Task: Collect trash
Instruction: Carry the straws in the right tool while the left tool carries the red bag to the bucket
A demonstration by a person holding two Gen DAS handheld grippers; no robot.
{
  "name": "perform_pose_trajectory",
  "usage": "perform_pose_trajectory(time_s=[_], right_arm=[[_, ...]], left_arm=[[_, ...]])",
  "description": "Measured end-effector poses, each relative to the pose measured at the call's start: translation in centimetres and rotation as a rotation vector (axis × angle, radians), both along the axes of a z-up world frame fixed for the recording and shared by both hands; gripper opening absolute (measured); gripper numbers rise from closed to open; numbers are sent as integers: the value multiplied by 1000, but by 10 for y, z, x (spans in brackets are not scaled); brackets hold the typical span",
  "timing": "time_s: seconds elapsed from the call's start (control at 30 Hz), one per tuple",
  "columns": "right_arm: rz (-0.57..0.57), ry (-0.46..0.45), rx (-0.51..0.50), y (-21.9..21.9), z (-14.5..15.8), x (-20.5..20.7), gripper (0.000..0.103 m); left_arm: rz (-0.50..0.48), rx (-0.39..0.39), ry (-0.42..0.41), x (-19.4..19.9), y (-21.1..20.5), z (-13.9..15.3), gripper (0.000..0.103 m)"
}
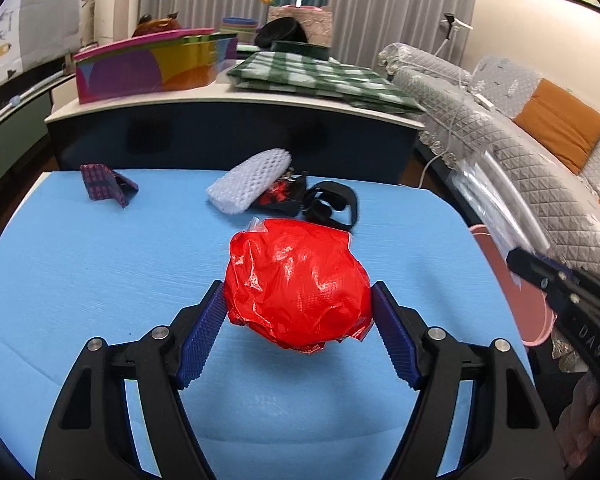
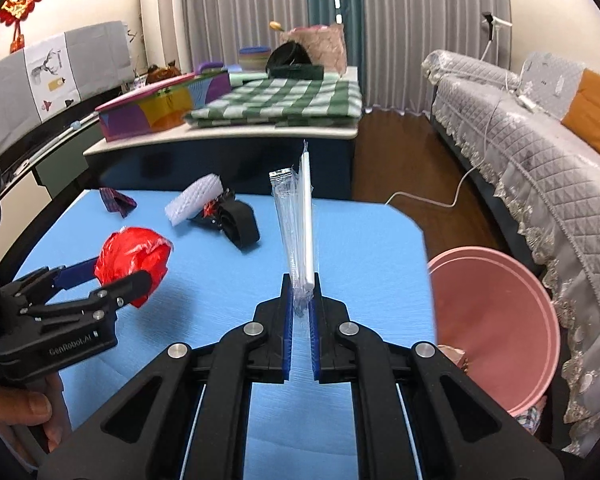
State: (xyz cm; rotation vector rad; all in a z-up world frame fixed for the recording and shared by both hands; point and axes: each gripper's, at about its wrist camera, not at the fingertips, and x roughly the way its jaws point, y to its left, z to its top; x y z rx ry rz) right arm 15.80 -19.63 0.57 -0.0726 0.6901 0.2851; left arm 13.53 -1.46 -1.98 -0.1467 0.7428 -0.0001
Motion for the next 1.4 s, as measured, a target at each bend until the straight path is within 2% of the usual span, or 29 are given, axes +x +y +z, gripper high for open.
perform_pose_trajectory(time_s=[0.17,0.47,0.6,0.97,1.4], right_arm=[[-36,-20,16,-25,11,-7,8],[-128,-47,51,-79,26,-13,8],[-172,-59,61,-103,30,-14,8],[-328,-81,90,-176,38,-14,8],[-411,-55,134,-215,34,-12,8]], left_arm=[[-30,15,-20,-8,-13,4,71],[-120,6,-125,-19,-50,17,71],[-168,10,-147,-21,-71,21,71],[-271,13,-143,-11,-118,21,71],[-358,9,-145,10,-170,30,71]])
